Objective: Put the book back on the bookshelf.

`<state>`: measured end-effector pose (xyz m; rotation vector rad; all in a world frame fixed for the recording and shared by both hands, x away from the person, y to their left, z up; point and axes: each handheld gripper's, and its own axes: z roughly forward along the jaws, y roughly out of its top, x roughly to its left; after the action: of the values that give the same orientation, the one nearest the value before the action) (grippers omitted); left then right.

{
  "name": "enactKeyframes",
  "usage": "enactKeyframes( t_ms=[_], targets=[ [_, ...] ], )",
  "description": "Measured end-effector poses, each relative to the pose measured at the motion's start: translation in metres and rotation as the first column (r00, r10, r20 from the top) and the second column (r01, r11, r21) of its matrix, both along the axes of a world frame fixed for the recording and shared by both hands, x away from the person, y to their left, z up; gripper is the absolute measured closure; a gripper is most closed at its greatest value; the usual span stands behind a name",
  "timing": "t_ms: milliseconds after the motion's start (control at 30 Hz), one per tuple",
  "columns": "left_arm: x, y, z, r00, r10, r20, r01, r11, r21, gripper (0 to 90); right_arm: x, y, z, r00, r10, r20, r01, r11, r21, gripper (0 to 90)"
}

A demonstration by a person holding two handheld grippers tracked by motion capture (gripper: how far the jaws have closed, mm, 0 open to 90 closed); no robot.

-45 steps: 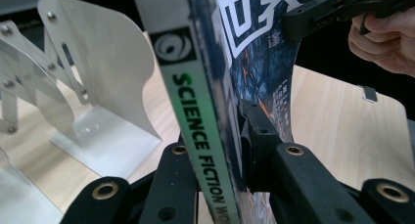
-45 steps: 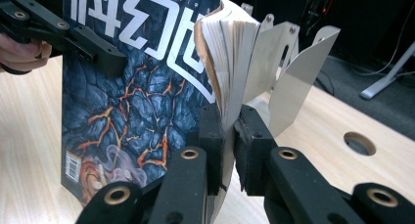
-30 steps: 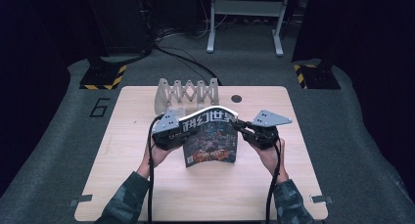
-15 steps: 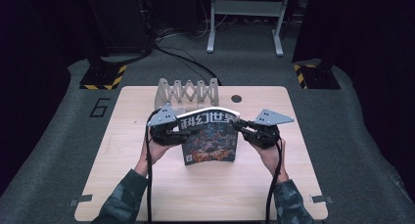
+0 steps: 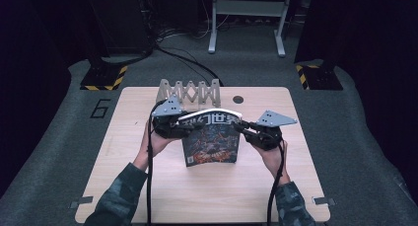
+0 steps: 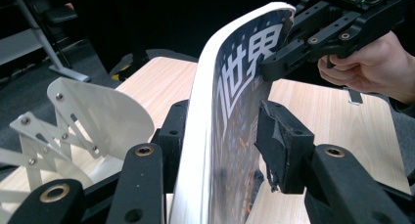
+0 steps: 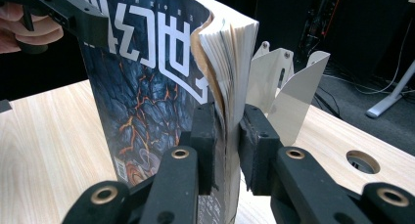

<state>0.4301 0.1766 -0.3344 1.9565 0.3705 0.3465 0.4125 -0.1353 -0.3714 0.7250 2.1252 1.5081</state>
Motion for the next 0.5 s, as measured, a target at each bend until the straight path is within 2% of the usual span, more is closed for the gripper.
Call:
enactKeyframes(
  t_ms=[200,267,300,500],
  targets=[
    [0.003,-0.011,0.008,0.9998,-0.009,0.018,0.008,0.9988,0.048,60.3,0.0,0.0,0.0,1.0,-0.004,-0.006,0.004,1.0,0.006,77.2],
    [0.004,-0.013,0.01,0.9999,-0.009,0.012,0.008,0.9984,0.056,61.8,0.0,-0.001,0.0,1.0,-0.004,-0.007,0.004,1.0,0.01,77.2],
    [0.004,-0.015,0.01,0.9997,0.003,0.026,-0.005,0.9981,0.061,62.6,0.0,-0.001,0.0,1.0,-0.004,-0.008,0.004,1.0,0.011,77.1],
    [0.007,-0.022,0.011,0.9998,-0.01,0.014,0.009,0.996,0.089,68.1,0.001,-0.001,-0.001,0.9998,-0.01,-0.016,0.011,1.0,0.023,75.6]
  ],
)
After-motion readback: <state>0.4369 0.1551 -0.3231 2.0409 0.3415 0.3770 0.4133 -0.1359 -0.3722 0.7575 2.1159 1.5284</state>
